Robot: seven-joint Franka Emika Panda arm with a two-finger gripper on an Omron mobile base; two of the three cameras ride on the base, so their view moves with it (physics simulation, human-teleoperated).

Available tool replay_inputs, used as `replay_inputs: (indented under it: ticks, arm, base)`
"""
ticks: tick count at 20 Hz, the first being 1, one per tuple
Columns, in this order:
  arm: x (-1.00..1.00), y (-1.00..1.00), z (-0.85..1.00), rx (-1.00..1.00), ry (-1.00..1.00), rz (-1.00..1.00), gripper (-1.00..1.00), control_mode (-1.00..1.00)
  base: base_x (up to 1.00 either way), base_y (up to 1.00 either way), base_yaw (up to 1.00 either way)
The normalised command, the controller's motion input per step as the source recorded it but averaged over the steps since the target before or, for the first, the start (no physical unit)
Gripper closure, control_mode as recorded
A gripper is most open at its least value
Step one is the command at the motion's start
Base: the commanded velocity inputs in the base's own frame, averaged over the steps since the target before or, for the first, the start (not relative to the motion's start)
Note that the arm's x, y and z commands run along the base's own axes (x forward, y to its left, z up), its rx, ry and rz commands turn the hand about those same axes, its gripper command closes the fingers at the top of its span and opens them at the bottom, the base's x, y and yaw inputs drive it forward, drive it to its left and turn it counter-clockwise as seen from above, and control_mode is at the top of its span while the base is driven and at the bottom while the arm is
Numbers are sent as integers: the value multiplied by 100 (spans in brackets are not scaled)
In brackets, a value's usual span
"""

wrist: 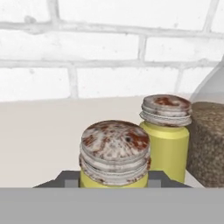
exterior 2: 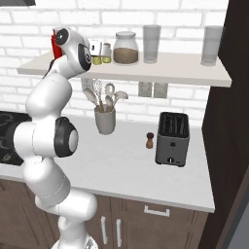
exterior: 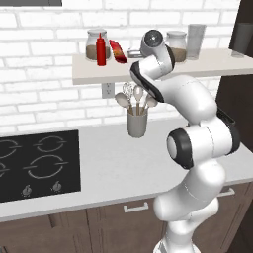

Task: Put the shaker and condiment bottle from the counter next to their counterparts in the cabinet.

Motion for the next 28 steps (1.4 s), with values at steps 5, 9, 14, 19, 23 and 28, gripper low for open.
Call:
replay_inputs:
  ticks: [5,9,14,19,23,28]
  arm:
    - [0,0,-33,0,-1,0,-100,-100]
    - [0,0,-30,0,0,0,-100,-100]
    - [-22,0,-6,0,0,0,-100,-100]
    - [-26,0,3,0,0,0,-100,-100]
    - [-33,0,29,4,0,0,-100,-100]
    - [-50,0,31,4,0,0,-100,-100]
  base:
    - [0,0,0]
    - [0,0,0]
    - [0,0,0]
    - [0,0,0]
    - [0,0,0]
    - [0,0,0]
